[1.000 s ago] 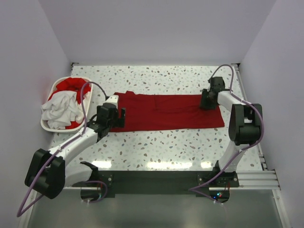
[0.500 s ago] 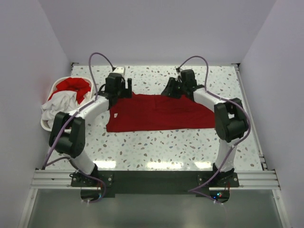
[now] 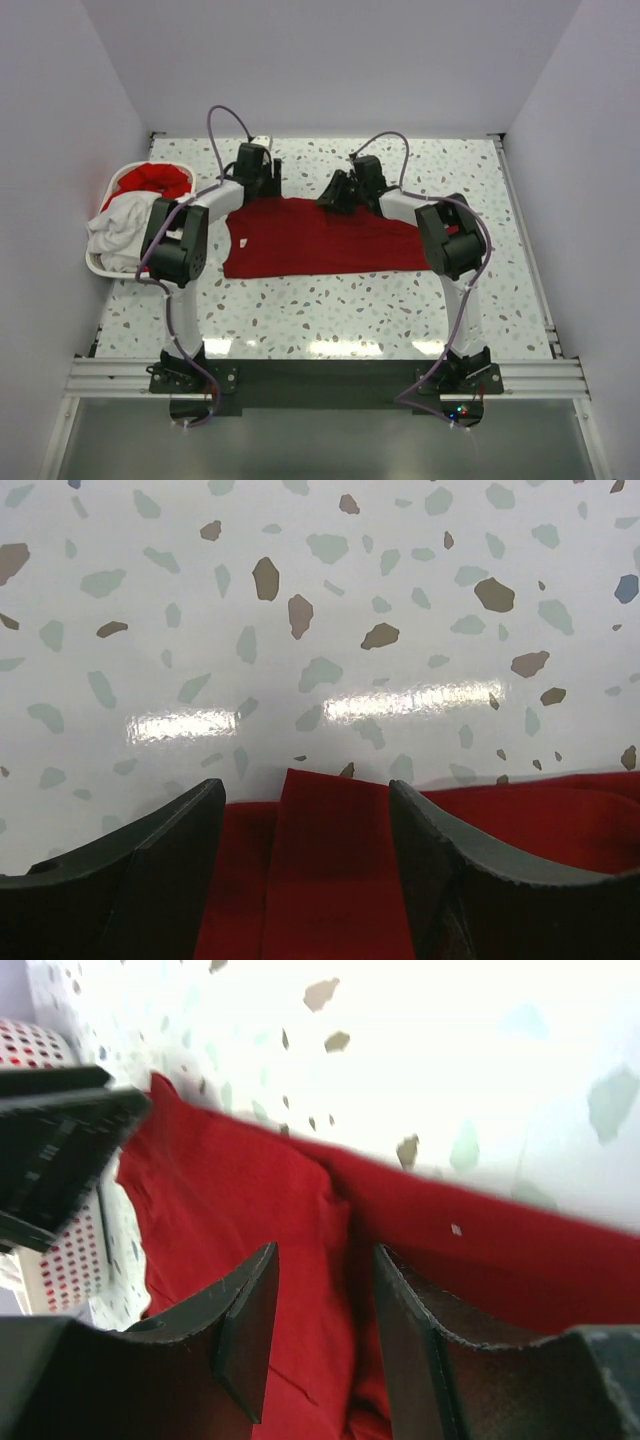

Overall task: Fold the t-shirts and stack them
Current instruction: Fold the tshirt

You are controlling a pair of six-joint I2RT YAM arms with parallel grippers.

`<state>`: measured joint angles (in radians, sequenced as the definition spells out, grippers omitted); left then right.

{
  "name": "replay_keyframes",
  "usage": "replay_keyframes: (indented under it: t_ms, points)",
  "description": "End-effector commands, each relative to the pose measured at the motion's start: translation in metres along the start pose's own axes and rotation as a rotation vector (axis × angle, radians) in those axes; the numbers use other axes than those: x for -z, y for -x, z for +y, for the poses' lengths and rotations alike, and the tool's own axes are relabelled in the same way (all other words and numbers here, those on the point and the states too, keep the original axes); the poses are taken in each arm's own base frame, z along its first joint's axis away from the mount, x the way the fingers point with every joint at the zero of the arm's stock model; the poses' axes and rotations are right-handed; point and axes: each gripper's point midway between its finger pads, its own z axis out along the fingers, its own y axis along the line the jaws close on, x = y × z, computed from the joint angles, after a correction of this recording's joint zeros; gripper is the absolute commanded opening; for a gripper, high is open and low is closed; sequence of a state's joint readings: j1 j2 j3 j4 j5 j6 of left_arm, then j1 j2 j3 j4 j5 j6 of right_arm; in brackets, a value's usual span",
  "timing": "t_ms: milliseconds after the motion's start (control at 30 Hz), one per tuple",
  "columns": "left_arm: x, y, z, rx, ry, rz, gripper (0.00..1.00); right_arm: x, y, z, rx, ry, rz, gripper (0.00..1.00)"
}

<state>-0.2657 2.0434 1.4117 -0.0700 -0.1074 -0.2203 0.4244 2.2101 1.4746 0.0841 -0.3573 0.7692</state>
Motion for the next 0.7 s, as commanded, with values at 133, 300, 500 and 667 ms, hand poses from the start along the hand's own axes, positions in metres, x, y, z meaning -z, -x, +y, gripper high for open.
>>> replay_keyframes:
  t_ms: [133,300,500,667]
  points:
    - [-0.019,0.009,-0.007,0.034,-0.063,-0.013,0.70,-0.012,0.030,0.029,0.007,0.088,-0.079,0.45]
    - [-0.027,0.003,-0.005,0.039,-0.062,0.007,0.64,-0.016,0.029,0.028,0.003,0.088,-0.074,0.41]
    - [-0.030,0.003,-0.005,0.042,-0.071,0.006,0.50,-0.018,0.030,0.029,0.011,0.088,-0.076,0.31]
    - [-0.028,0.012,-0.005,0.044,-0.076,-0.019,0.37,-0.019,0.034,0.027,0.038,0.074,-0.078,0.14]
